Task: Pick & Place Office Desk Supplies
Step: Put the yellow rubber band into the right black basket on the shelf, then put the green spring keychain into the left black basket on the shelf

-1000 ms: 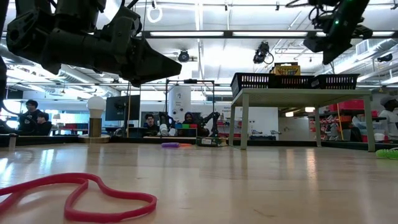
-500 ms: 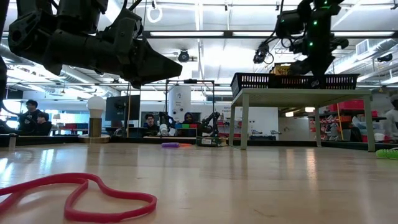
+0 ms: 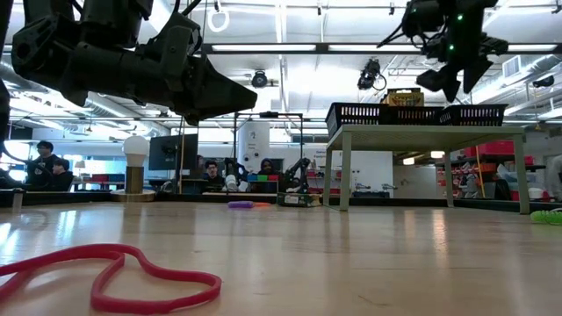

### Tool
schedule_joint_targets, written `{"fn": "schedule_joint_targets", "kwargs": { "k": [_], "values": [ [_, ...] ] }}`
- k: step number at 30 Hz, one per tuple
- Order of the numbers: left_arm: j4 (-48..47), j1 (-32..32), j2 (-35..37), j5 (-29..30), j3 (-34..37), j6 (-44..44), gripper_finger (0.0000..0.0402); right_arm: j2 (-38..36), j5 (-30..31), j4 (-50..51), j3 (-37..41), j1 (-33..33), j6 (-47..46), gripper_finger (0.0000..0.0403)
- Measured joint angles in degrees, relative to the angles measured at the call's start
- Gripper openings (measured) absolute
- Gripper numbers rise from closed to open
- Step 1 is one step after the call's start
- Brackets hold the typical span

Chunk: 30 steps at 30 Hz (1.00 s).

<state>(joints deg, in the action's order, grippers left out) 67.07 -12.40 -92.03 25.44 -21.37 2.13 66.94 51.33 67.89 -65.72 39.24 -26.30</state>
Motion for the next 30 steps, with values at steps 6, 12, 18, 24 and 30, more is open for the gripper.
{"fn": "schedule_joint_targets", "kwargs": {
  "k": [6, 12, 18, 24, 30],
  "values": [
    [0.0, 0.0, 0.0, 0.0, 0.0, 0.0, 0.0114, -2.0, -2.6, 5.0, -4.2, 0.0, -1.6, 0.0237],
    [0.0, 0.0, 0.0, 0.0, 0.0, 0.3, 0.0114, -1.9, -9.9, 7.9, -9.9, 0.0, -9.0, 0.0274],
    [-0.1, 0.0, 0.0, -0.7, 0.0, 1.4, 0.0114, -1.9, -9.6, 8.2, -11.9, 0.0, -10.4, 0.0291],
    [-0.1, 0.0, 0.0, -1.1, 0.0, 1.4, 0.0114, -5.3, -11.4, 8.3, -11.8, -6.0, -3.8, 0.0224],
    [-0.2, 0.0, 0.0, -2.0, 0.0, 2.2, 0.0114, -11.4, -10.8, 7.9, -9.3, -25.6, -5.2, 0.0086]
  ]
}}
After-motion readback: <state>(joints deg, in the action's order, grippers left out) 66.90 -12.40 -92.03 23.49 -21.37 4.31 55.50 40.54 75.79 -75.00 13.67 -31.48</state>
